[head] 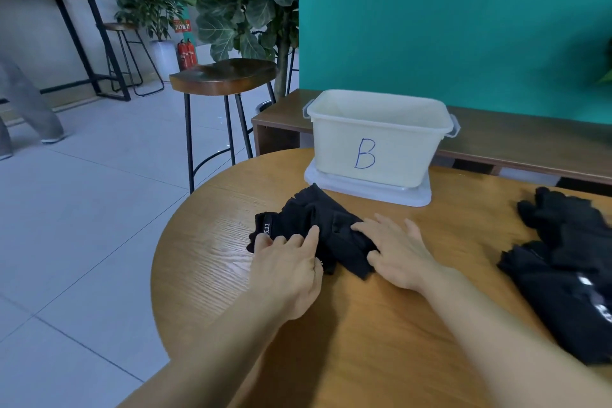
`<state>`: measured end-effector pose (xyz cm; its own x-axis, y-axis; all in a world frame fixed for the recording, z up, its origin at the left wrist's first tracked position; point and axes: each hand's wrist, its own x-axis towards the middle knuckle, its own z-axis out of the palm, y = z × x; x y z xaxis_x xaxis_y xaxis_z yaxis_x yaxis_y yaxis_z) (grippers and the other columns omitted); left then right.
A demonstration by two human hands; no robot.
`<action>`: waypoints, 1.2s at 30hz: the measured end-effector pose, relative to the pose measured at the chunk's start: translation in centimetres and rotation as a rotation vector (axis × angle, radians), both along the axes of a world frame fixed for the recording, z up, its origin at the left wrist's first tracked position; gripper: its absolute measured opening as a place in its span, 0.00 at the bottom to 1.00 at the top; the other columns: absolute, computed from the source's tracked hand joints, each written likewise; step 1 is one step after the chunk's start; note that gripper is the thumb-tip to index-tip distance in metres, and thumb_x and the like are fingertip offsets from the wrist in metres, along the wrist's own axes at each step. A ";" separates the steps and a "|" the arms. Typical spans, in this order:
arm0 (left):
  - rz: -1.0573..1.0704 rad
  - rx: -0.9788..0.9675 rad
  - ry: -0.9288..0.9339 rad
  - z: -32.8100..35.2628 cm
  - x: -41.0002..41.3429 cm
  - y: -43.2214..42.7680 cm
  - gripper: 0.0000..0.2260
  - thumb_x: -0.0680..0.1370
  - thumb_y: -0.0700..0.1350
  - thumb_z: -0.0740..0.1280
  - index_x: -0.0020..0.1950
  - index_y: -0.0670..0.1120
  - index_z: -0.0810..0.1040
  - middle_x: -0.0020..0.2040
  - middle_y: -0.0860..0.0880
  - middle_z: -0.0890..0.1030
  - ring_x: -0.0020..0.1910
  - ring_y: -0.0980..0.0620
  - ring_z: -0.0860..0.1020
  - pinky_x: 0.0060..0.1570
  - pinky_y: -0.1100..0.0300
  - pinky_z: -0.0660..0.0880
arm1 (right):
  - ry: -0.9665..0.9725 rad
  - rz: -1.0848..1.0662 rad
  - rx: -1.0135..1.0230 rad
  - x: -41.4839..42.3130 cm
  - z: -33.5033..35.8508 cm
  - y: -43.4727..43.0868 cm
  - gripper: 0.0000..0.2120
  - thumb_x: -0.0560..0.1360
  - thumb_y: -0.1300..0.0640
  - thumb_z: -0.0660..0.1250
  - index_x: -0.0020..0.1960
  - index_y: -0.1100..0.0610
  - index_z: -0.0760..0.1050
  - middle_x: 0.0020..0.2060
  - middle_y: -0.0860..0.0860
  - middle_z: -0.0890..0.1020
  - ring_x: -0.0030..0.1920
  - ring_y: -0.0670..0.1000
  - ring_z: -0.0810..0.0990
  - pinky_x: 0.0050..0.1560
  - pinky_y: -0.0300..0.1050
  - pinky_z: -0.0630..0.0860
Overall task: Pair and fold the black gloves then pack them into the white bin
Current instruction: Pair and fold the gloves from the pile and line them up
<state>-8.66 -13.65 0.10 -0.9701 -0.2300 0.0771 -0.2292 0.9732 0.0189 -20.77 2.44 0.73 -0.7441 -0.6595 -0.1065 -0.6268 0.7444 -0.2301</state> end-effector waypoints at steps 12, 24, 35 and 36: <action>-0.146 -0.010 0.166 1.7 -1.7 -2.4 0.23 0.84 0.44 0.54 0.79 0.53 0.57 0.79 0.55 0.59 0.78 0.55 0.53 0.74 0.48 0.44 | 0.503 0.109 -0.164 4.5 0.1 -2.1 0.15 0.75 0.46 0.66 0.58 0.51 0.79 0.52 0.46 0.84 0.68 0.54 0.70 0.69 0.52 0.51; -0.231 0.032 0.123 -1.2 -3.2 -4.3 0.30 0.80 0.40 0.58 0.80 0.55 0.53 0.81 0.54 0.52 0.79 0.56 0.47 0.73 0.52 0.39 | 0.602 0.023 -0.294 3.5 -3.1 -3.8 0.16 0.76 0.51 0.56 0.40 0.50 0.82 0.32 0.45 0.83 0.55 0.52 0.80 0.62 0.52 0.60; -0.308 0.208 0.404 5.7 -1.8 -0.9 0.09 0.80 0.51 0.65 0.59 0.56 0.79 0.61 0.59 0.79 0.62 0.58 0.73 0.70 0.55 0.54 | 0.317 -0.082 -0.671 4.2 2.7 2.5 0.14 0.78 0.51 0.60 0.57 0.42 0.81 0.53 0.38 0.78 0.63 0.38 0.64 0.64 0.29 0.47; -0.316 0.242 0.403 6.5 -1.5 -0.2 0.08 0.80 0.52 0.66 0.57 0.56 0.79 0.56 0.60 0.81 0.59 0.60 0.74 0.70 0.56 0.54 | 0.277 -0.121 -0.675 4.8 3.5 3.4 0.14 0.77 0.53 0.63 0.59 0.42 0.80 0.56 0.40 0.76 0.61 0.36 0.59 0.64 0.29 0.48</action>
<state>-10.12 -13.83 6.61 -0.8994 0.0096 0.4370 0.1439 0.9505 0.2754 -15.93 5.79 4.22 -0.7565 -0.4271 0.4953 -0.6510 0.5642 -0.5078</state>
